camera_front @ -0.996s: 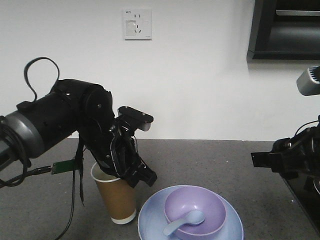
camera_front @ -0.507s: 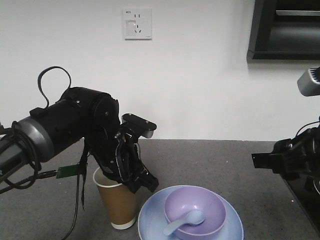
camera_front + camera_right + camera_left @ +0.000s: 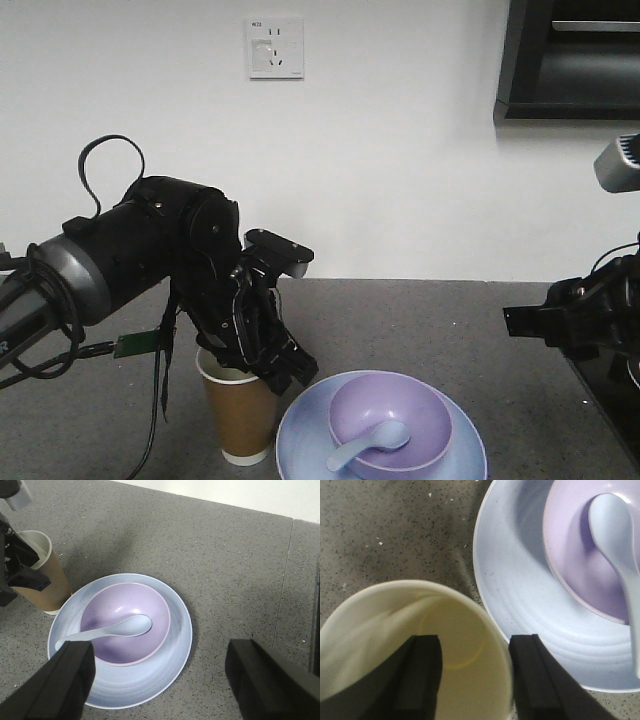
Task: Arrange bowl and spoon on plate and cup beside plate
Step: 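Carry the paper cup beside the plate with the left gripper and set it down, then release the cup and raise the left gripper away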
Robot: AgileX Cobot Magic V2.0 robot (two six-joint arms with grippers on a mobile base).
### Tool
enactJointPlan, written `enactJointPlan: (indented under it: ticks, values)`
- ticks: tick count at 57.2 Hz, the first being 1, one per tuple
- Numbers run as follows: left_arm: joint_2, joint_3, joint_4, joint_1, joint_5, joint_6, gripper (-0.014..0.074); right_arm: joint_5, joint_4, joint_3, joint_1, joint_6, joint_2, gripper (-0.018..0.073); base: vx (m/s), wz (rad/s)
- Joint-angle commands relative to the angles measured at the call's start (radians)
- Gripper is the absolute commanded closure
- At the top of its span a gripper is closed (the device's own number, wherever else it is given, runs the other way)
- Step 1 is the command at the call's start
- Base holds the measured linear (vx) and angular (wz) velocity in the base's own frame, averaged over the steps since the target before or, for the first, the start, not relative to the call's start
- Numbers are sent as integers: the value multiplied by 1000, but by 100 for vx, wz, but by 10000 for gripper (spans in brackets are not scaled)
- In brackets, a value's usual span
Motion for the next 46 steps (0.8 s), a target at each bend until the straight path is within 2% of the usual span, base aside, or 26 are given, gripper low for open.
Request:
enactJointPlan:
  ticks: [1, 10, 46]
  values:
    - [-61, -28, 1, -4, -10, -9, 132, -64, 3, -28, -3, -5, -21, -33, 0, 0]
    - [-71, -29, 25, -4, -9, -16, 132, -64, 3, -28, -3, -6, -21, -33, 0, 0]
    - [-179, -29, 14, -4, -23, -25, 132, -64, 3, -28, -3, -5, -21, -33, 0, 0]
